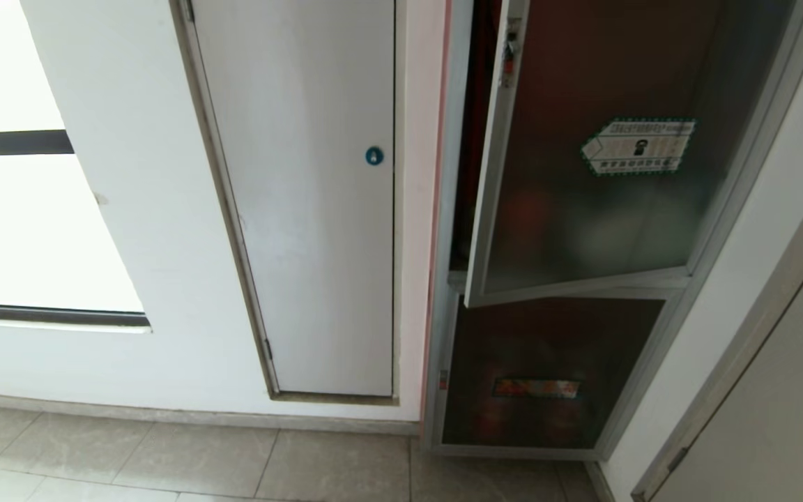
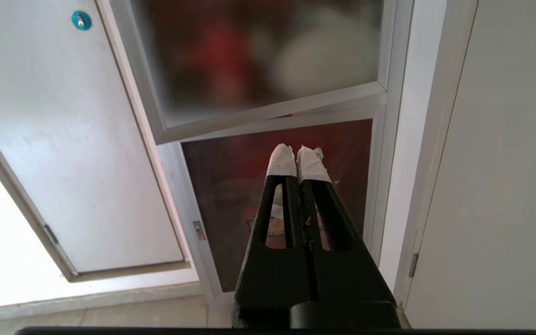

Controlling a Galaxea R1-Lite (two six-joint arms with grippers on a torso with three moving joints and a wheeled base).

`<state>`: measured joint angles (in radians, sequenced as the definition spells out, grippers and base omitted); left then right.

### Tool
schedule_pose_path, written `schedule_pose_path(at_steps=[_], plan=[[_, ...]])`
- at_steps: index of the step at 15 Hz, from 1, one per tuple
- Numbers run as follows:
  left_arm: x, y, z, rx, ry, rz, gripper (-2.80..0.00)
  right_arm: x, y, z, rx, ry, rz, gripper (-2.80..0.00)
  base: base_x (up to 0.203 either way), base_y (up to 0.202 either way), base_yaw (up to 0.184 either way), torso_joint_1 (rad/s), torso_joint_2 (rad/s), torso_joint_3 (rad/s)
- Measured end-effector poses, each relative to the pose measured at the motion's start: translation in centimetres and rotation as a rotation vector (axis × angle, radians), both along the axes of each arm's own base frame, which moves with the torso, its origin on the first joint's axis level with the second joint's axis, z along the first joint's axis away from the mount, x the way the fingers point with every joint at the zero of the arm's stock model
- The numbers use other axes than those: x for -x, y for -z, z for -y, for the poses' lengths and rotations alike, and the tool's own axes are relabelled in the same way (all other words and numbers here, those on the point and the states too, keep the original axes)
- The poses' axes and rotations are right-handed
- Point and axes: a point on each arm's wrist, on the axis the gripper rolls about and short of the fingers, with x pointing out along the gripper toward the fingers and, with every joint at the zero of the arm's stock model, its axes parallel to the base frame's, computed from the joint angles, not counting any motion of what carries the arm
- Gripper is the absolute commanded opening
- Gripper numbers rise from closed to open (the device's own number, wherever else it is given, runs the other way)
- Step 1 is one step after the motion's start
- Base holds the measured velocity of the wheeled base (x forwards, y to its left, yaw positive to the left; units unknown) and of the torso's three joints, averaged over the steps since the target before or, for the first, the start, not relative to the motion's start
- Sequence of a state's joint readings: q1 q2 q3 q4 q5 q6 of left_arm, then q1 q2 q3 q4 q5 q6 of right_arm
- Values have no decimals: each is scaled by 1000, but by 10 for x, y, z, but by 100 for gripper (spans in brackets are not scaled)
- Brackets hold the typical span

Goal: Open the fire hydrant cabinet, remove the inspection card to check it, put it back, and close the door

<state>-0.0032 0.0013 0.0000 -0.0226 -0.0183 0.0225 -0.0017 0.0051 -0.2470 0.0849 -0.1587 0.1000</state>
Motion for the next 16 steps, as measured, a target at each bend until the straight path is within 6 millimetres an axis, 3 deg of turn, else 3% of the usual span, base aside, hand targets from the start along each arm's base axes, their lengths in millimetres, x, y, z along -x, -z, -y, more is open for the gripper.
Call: schedule_pose_path(at_steps=[10,16], plan=[[0,0,0,0,0,0,-280,-8,9,-1,72,-23,34,-280,0,0,0,0,0,0],[0,0,0,0,0,0,-280,-16,28,-1,72,-34,-36,-280,0,0,0,0,0,0]])
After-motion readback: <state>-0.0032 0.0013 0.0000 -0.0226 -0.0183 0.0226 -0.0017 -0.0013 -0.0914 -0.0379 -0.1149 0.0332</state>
